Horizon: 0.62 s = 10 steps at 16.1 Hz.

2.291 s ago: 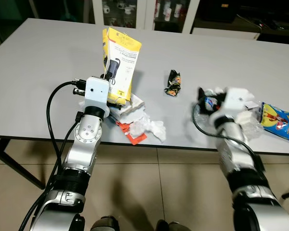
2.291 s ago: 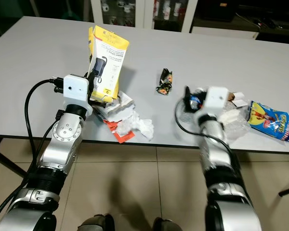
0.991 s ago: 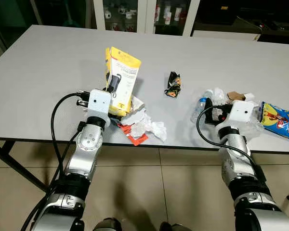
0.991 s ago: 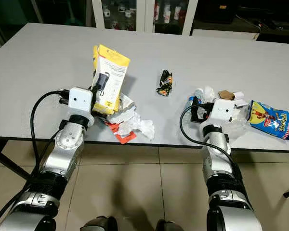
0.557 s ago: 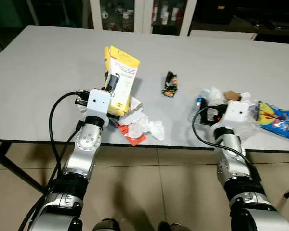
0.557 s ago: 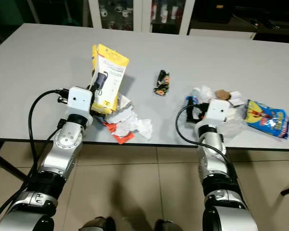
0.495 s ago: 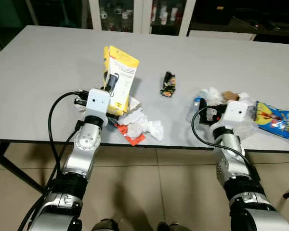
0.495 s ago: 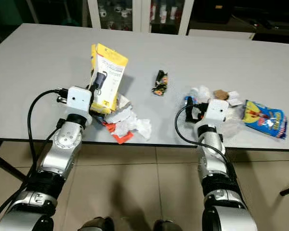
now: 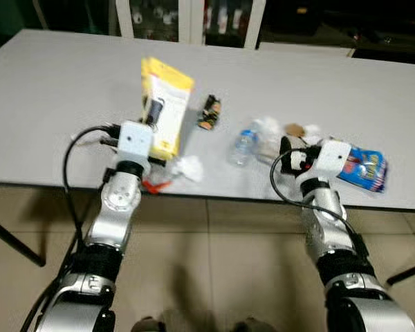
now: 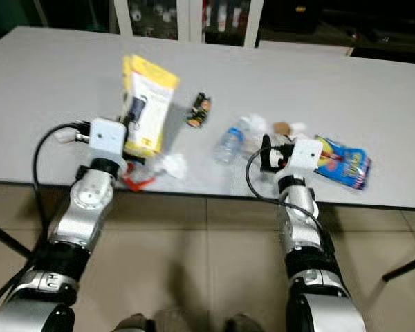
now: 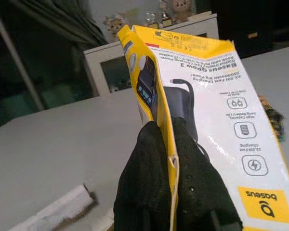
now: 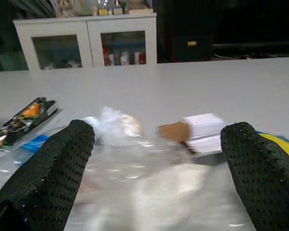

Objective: Picking trash to rubbish bin

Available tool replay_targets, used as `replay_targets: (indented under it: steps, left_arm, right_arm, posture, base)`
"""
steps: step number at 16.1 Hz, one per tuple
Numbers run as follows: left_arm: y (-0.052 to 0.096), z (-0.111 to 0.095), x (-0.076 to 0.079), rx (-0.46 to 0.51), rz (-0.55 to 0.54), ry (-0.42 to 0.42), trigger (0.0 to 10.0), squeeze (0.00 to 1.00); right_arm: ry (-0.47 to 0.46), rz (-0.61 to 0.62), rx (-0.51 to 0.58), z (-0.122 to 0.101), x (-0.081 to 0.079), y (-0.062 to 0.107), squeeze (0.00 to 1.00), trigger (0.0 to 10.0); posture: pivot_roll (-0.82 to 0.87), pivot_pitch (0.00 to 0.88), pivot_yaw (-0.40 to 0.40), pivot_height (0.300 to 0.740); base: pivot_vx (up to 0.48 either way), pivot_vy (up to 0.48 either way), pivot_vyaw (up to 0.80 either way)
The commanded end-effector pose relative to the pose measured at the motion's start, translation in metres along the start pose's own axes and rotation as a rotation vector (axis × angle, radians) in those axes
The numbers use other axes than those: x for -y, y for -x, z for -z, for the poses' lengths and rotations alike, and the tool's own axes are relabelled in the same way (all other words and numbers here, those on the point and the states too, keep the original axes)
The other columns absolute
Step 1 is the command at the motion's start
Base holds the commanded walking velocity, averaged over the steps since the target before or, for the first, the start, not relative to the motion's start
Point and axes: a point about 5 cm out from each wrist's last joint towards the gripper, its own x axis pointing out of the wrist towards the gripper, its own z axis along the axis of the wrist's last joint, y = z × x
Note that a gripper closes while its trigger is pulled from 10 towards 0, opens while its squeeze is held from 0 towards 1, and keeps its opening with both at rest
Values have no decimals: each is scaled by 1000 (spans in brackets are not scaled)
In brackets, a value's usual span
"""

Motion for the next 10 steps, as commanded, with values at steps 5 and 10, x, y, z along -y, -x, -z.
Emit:
replay_targets:
  steps: [5, 10]
  left_arm:
    - [-1, -5, 10, 15, 17, 8, 10000, 0]
    - [-1, -5, 9, 15, 7, 12, 10000, 0]
  right_arm:
    - [-7, 16, 15, -2, 10, 2, 0, 10000]
    - [-15, 10, 11, -2, 10, 3, 0, 10000]
  posture:
    - [10, 81, -46, 740]
    - [9, 82, -50, 740]
  base:
    - [0, -480, 0]
    - [0, -384, 0]
